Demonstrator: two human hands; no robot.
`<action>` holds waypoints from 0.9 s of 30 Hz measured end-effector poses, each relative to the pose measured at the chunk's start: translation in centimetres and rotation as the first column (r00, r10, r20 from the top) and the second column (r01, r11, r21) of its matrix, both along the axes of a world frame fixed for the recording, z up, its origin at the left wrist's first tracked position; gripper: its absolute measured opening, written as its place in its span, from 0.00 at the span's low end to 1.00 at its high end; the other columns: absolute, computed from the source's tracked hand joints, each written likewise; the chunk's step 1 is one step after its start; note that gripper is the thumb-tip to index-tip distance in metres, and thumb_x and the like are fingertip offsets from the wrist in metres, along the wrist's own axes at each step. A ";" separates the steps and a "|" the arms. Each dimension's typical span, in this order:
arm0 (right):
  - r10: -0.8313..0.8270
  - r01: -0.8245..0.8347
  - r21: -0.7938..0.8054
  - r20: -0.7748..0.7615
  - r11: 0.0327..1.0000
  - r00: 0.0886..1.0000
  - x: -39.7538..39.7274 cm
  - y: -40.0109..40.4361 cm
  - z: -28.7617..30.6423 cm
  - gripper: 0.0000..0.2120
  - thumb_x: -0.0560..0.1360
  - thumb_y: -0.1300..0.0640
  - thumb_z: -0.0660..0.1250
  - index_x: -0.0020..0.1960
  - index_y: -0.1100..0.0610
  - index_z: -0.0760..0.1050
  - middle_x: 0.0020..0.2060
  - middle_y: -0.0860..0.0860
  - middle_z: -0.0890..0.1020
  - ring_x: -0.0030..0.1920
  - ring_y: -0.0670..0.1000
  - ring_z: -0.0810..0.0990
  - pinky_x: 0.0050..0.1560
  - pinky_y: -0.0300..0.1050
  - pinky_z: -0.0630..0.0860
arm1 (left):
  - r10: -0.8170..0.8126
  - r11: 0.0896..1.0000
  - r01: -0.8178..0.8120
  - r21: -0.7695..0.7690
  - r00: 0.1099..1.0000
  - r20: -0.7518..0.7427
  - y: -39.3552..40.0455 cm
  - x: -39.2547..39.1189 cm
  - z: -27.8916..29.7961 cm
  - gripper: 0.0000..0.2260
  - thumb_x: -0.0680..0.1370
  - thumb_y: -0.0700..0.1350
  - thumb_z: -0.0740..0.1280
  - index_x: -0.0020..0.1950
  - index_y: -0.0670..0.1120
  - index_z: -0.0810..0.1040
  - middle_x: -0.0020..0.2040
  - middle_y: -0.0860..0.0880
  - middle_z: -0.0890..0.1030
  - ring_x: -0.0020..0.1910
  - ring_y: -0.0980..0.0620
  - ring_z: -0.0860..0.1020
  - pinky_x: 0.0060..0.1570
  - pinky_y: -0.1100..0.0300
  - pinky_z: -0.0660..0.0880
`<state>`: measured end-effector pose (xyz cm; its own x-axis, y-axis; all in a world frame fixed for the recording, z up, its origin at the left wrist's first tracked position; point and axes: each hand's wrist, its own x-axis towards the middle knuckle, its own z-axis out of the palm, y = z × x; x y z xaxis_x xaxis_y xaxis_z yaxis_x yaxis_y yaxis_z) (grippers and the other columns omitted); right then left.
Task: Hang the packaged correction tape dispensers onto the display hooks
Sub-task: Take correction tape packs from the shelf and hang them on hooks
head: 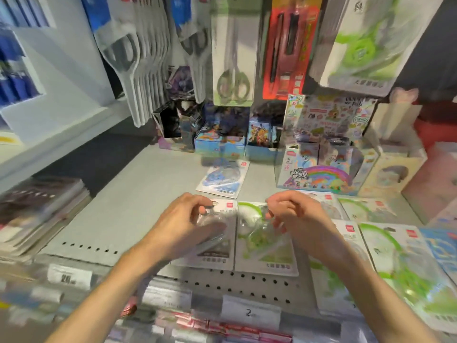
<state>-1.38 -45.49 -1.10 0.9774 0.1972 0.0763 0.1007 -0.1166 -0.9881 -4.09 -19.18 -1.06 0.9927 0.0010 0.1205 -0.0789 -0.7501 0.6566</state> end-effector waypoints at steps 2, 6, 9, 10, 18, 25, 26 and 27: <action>0.036 -0.032 -0.090 0.047 0.995 0.998 0.1 0.5 -0.2 0.09 0.78 0.68 0.65 0.44 0.60 0.82 0.37 0.51 0.84 0.34 0.45 0.80 0.33 0.37 0.76 | -0.049 0.976 0.052 0.210 0.999 -0.019 0.4 0.0 -0.5 0.34 0.61 0.75 0.70 0.61 0.60 0.77 0.51 0.62 0.72 0.50 0.59 0.73 0.48 0.64 0.70; 0.045 -0.038 -0.131 0.050 0.991 0.998 0.3 0.8 -0.3 0.11 0.78 0.68 0.65 0.44 0.56 0.83 0.39 0.53 0.85 0.35 0.45 0.82 0.33 0.37 0.76 | -0.104 0.964 0.098 0.245 0.994 0.013 1.4 0.2 -1.1 0.35 0.59 0.79 0.69 0.60 0.61 0.78 0.51 0.66 0.70 0.52 0.61 0.70 0.50 0.65 0.69; 0.035 -0.032 -0.122 0.023 0.992 0.999 0.5 0.9 -0.4 0.11 0.78 0.67 0.67 0.44 0.55 0.83 0.37 0.50 0.86 0.35 0.45 0.82 0.32 0.37 0.76 | -0.120 0.967 0.104 0.234 0.991 0.054 2.0 0.3 -1.1 0.31 0.62 0.75 0.71 0.58 0.59 0.79 0.50 0.66 0.72 0.51 0.63 0.71 0.47 0.67 0.68; 0.028 -0.026 -0.124 0.020 0.992 0.999 0.5 1.0 -0.4 0.11 0.78 0.68 0.67 0.44 0.55 0.83 0.37 0.49 0.86 0.34 0.45 0.82 0.32 0.36 0.76 | -0.122 0.968 0.106 0.225 0.991 0.058 2.2 0.3 -1.0 0.30 0.62 0.75 0.72 0.58 0.59 0.79 0.50 0.66 0.72 0.51 0.64 0.72 0.47 0.67 0.68; 0.142 -0.138 0.039 -0.169 0.990 0.975 1.4 3.9 0.9 0.19 0.72 0.48 0.74 0.58 0.58 0.79 0.42 0.52 0.87 0.44 0.48 0.86 0.46 0.45 0.82 | -0.124 0.992 0.126 0.002 0.972 0.202 1.8 0.7 1.2 0.32 0.62 0.73 0.70 0.63 0.63 0.76 0.56 0.69 0.71 0.52 0.70 0.75 0.48 0.76 0.70; 0.248 -0.228 0.179 -0.101 0.957 0.963 1.6 4.9 1.2 0.09 0.78 0.61 0.73 0.59 0.56 0.84 0.52 0.53 0.89 0.51 0.51 0.88 0.48 0.41 0.82 | -0.200 0.974 0.220 -0.062 0.952 0.231 -1.7 2.6 1.8 0.36 0.62 0.69 0.72 0.69 0.60 0.73 0.59 0.68 0.69 0.55 0.68 0.74 0.50 0.72 0.73; 0.213 -0.193 0.190 -0.091 0.963 0.973 1.7 4.6 1.1 0.11 0.77 0.61 0.74 0.59 0.57 0.84 0.54 0.55 0.89 0.52 0.54 0.88 0.51 0.44 0.83 | -0.229 0.966 0.250 -0.071 0.949 0.217 -1.7 3.0 1.8 0.35 0.63 0.67 0.74 0.69 0.60 0.73 0.59 0.67 0.70 0.55 0.68 0.74 0.49 0.72 0.73; 0.153 -0.133 0.193 -0.089 0.972 0.984 1.8 4.3 1.1 0.13 0.75 0.60 0.75 0.59 0.57 0.84 0.53 0.55 0.89 0.52 0.54 0.88 0.51 0.45 0.83 | -0.249 0.960 0.270 -0.080 0.947 0.203 -1.4 3.4 1.8 0.34 0.64 0.65 0.75 0.69 0.61 0.73 0.59 0.66 0.71 0.55 0.67 0.74 0.49 0.71 0.74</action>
